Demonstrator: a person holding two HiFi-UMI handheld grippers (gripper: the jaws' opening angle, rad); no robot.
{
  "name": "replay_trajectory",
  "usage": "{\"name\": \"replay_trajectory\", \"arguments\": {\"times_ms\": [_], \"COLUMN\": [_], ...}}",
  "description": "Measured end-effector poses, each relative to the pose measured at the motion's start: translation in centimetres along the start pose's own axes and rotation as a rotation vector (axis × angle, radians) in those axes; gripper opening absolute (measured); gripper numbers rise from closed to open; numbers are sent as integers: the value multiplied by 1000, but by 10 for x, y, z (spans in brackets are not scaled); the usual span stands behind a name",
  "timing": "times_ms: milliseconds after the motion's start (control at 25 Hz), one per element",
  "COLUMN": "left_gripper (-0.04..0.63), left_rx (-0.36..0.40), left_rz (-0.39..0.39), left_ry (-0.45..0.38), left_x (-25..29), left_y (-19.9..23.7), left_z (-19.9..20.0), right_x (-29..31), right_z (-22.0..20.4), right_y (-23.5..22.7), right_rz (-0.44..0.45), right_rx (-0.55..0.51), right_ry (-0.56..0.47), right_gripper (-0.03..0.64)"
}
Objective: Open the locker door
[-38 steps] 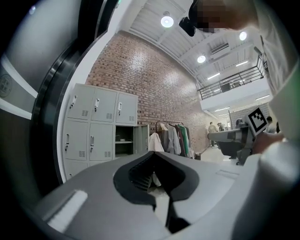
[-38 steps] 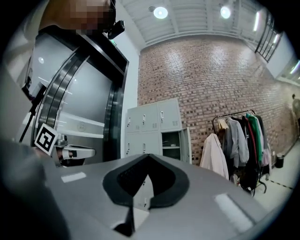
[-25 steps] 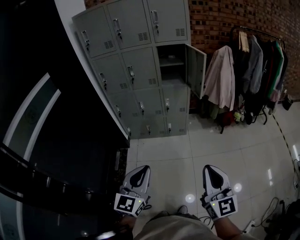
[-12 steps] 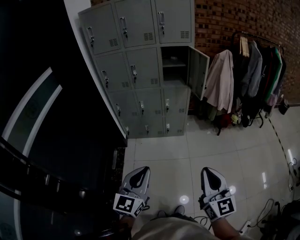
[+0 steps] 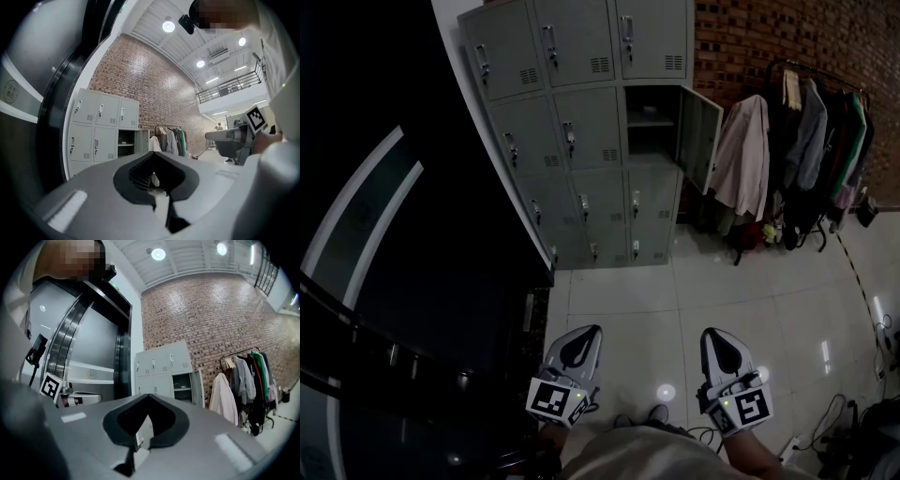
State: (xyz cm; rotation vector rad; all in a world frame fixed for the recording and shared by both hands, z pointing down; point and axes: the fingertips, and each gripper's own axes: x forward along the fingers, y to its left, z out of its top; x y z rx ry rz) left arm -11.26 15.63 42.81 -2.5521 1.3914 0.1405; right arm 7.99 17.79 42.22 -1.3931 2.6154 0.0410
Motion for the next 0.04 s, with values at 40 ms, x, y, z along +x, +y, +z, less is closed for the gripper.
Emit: {"name": "replay_trajectory", "arguments": {"times_ms": [40], "left_gripper": [28], "left_rx": [0], "left_rz": [0], "left_ry": [2], "left_x": [0], "left_y": [3], "left_z": [-3], "right_x": [3], "right_z": [0], "right_y": [1], "right_rz": [3], "right_rx": [-2], "right_ry": [-12], "right_gripper": [0]}}
